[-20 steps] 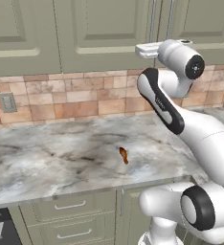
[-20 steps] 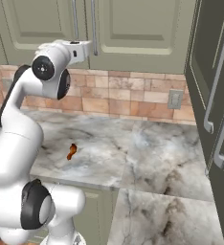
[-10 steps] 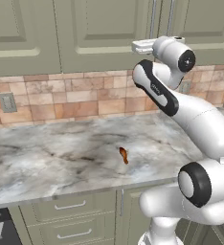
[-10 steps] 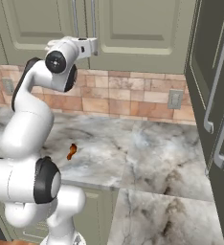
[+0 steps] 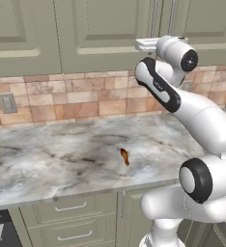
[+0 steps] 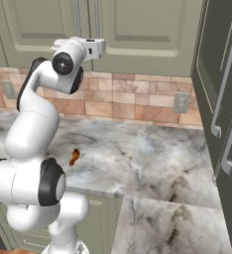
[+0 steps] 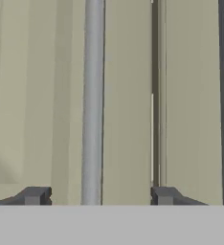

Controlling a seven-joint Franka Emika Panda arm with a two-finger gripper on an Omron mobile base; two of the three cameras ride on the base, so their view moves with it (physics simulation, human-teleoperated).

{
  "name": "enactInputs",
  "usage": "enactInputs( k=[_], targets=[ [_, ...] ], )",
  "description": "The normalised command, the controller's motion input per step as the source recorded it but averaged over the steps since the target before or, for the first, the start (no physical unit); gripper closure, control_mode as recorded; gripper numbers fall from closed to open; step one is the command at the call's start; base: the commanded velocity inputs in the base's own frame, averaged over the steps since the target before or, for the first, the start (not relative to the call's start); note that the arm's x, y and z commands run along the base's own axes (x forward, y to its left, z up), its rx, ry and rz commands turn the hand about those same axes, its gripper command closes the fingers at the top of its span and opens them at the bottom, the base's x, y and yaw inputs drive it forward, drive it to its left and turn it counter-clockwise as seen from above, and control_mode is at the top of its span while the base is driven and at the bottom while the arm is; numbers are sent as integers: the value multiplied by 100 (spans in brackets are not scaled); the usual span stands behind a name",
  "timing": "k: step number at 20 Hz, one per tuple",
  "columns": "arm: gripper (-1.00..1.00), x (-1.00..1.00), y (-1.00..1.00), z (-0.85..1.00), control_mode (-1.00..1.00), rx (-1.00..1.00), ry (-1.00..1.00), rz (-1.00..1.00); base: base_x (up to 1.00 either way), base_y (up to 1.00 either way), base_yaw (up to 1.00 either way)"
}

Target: Retrieve the tupperware from the cabinet, then place the raw meat into the tupperware to avoid contamination.

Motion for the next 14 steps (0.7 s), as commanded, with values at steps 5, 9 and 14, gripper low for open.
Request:
enactInputs(
  k=[5,9,14],
  targets=[
    [100,47,1,-6,-100,0,1,0,0,0,0],
    [100,3,0,0,-100,0,0,0,0,0,0],
    [100,0,0,0,-100,0,0,0,0,0,0]
  ],
)
